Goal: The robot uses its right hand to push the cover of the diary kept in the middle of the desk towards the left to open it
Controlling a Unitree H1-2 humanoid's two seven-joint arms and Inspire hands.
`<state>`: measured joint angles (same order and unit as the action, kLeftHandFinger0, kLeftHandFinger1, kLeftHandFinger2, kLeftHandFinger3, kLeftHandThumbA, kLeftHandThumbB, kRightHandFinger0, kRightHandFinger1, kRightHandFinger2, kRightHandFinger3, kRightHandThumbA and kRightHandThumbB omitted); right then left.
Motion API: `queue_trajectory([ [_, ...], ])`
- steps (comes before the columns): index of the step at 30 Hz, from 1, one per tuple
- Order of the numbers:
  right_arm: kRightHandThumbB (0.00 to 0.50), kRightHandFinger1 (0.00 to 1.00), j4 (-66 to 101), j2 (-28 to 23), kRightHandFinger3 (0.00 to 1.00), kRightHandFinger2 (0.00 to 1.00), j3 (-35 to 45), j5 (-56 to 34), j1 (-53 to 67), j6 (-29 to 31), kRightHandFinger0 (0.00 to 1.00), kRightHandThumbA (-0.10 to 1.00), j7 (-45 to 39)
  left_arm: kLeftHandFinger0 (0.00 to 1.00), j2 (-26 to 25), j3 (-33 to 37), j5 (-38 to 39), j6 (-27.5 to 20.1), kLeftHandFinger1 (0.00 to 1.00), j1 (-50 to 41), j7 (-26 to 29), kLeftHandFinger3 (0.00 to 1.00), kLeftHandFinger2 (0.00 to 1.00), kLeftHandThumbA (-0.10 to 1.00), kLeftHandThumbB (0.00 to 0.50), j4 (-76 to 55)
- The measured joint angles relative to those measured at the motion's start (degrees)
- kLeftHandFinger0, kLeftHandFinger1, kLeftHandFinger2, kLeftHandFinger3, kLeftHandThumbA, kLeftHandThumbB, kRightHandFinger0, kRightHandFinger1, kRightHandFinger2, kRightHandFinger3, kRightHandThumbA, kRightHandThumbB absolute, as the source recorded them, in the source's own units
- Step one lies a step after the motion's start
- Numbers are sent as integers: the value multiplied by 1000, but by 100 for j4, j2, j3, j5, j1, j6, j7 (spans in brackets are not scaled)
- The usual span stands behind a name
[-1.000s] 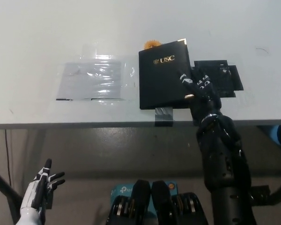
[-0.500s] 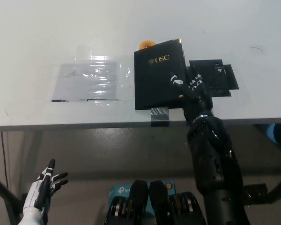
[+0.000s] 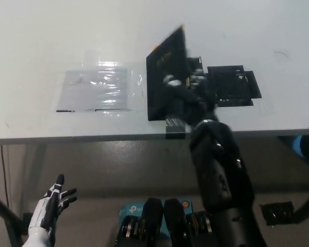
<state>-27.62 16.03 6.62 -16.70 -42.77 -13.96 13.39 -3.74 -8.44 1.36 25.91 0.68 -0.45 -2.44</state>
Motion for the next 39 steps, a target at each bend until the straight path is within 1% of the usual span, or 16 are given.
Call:
queue_trajectory([
  [2, 224, 937, -5, 101, 1000, 988, -140, 16, -11, -3, 846, 878, -38, 960, 3, 18, -6, 3, 735, 0, 0, 889, 717, 889, 214, 0],
  [4, 240, 931, -25, 241, 1000, 978, -308, 34, -27, -11, 838, 854, -101, 970, -4, 35, -26, 5, 763, -4, 0, 906, 737, 900, 216, 0],
  [7, 232, 939, -88, 294, 1000, 972, -532, 72, -113, -13, 851, 876, -168, 984, -40, 66, -56, 3, 781, -13, -2, 934, 754, 912, 219, 3],
  [8, 220, 945, -98, 292, 1000, 974, -599, 91, -157, -13, 862, 869, -193, 979, -59, 75, -61, 3, 778, -14, -2, 934, 754, 922, 206, 8],
  [9, 212, 953, -110, 283, 1000, 978, -670, 131, -190, -11, 871, 867, -214, 956, -77, 91, -65, 2, 746, -12, -3, 904, 721, 933, 206, 10],
  [11, 224, 970, -136, 247, 1000, 980, -812, 193, -226, -12, 904, 862, -256, 960, -93, 133, -70, -1, 753, -7, -3, 913, 731, 941, 221, 10],
  [14, 210, 992, -238, 186, 1000, 1000, -984, 312, -226, -14, 921, 871, -333, 967, -90, 210, -75, -7, 756, 5, -14, 916, 731, 950, 217, 19],
  [16, 206, 1000, -382, 119, 1000, 1000, -1121, 417, -225, -11, 954, 833, -375, 944, -94, 228, -74, -9, 731, 10, -20, 906, 709, 932, 217, 22],
  [20, 199, 1000, -792, -38, 1000, 1000, -1275, 608, -238, 38, 986, 837, -468, 887, -94, 264, -87, -2, 684, 10, -19, 874, 664, 896, 149, 21],
  [22, 198, 1000, -1013, -141, 1000, 1000, -1329, 714, -270, 94, 1000, 841, -501, 884, -93, 295, -94, 0, 684, 13, -20, 870, 659, 883, 161, 21],
  [25, 227, 1000, -1295, -279, 1000, 1000, -1372, 853, -382, 176, 1000, 877, -533, 932, -93, 320, -94, 2, 713, 20, -22, 897, 678, 874, 198, 21],
  [27, 241, 1000, -1475, -361, 1000, 1000, -1409, 937, -482, 213, 1000, 889, -539, 943, -93, 336, -92, 1, 700, 27, -26, 887, 651, 886, 206, 21],
  [28, 259, 1000, -1596, -403, 1000, 1000, -1436, 994, -543, 233, 1000, 869, -541, 926, -94, 354, -96, 2, 681, 27, -27, 873, 629, 884, 226, 21],
  [33, 280, 1000, -2328, -440, 1000, 1000, -1438, 1153, -858, 393, 1000, 912, -536, 922, -87, 446, -124, 7, 687, 32, -24, 866, 626, 872, 220, 21],
  [36, 258, 1000, -2531, -439, 1000, 1000, -1414, 1197, -959, 514, 1000, 909, -525, 931, -87, 458, -132, 16, 696, 32, -23, 869, 640, 866, 216, 20],
  [39, 265, 1000, -2639, -425, 1000, 1000, -1367, 1226, -1007, 592, 1000, 925, -522, 939, -92, 455, -135, 20, 703, 34, -23, 895, 649, 860, 232, 20],
])
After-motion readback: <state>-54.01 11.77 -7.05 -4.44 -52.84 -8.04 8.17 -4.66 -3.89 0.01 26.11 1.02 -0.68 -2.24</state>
